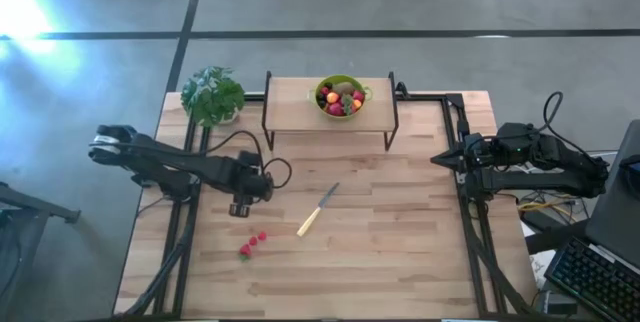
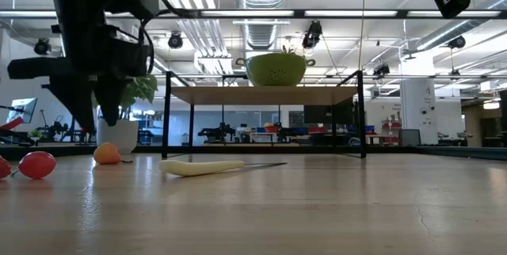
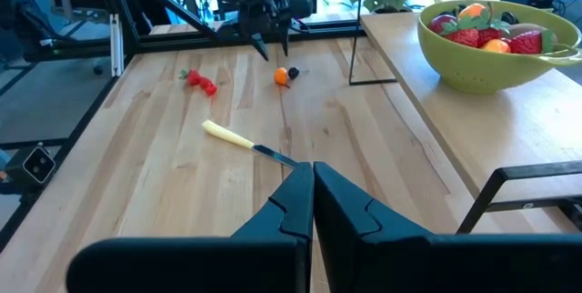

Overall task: Pick & Place Fruit
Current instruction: Put the pear into the strainer bowl

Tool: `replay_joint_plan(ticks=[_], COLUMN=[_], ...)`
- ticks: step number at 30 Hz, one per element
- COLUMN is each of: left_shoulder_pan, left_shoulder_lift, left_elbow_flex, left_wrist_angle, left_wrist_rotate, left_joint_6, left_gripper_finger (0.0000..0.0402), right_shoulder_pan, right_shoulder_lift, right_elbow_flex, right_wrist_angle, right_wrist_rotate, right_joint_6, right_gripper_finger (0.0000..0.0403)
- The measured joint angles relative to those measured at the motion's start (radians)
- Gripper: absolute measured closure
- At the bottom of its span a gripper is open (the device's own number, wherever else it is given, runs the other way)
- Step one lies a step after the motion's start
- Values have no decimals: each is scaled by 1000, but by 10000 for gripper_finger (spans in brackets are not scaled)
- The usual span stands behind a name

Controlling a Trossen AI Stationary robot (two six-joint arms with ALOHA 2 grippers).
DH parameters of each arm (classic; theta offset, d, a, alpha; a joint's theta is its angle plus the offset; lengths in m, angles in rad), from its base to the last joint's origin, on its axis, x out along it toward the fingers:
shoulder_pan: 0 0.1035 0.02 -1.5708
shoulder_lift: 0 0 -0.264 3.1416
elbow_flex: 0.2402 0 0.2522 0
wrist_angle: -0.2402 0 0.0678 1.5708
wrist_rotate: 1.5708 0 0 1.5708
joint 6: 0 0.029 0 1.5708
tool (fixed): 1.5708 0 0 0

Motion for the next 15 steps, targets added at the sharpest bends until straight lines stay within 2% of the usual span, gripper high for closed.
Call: replay_joint_plan(ticks=[15], left_shoulder_pan=[0], left_shoulder_lift=[118], left_elbow_flex=[-9], left_wrist_angle=[61], left_wrist_rotate=[31], left_joint_6=[26], left_gripper_finger=[197], right_shoulder_pan=[0], right_shoulder_lift=[0], right_elbow_flex=[0], right_wrist_angle=[0], right_wrist_rotate=[0], right_joint_6=[0], right_gripper_finger=[394])
